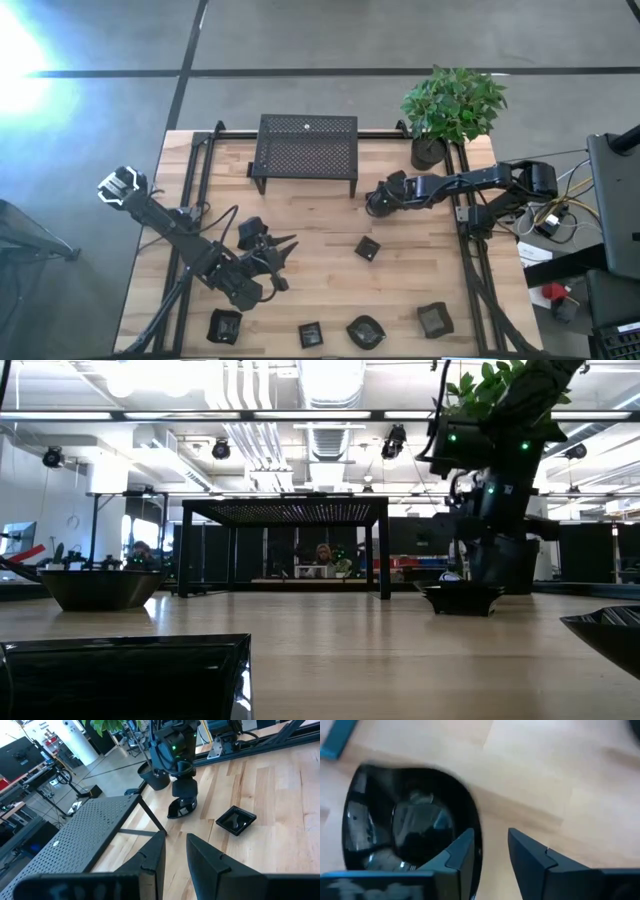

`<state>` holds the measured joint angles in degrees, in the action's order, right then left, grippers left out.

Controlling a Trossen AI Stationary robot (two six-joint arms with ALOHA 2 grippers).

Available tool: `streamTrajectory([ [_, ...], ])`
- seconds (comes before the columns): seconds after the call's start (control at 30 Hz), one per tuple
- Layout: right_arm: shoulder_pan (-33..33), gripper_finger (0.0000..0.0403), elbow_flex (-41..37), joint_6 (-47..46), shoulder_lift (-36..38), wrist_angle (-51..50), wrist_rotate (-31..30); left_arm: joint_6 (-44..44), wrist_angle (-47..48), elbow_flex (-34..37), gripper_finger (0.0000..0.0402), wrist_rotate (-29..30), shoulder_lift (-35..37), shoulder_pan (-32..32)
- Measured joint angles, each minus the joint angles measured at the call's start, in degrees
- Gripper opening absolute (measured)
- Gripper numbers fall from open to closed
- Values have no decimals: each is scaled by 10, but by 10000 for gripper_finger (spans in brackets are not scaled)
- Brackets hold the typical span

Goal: Pick & Place Mini shaped plates
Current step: Put the stacked black leaf shaped plates on the shelf

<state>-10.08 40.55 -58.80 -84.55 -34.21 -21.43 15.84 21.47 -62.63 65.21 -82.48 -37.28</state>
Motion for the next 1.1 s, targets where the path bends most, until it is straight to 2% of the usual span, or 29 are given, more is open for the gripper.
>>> streamTrajectory([
  [0.13,-5,120,-5,8,0,1,50,0,0,0,78,0,0,0],
  [0.4,-7,121,-6,7,0,3,82,0,0,0,78,0,0,0],
  [0.7,-9,120,-6,-6,0,7,76,0,0,1,78,0,0,0],
  [1.1,-8,96,-6,-11,0,40,76,0,0,1,78,0,0,0],
])
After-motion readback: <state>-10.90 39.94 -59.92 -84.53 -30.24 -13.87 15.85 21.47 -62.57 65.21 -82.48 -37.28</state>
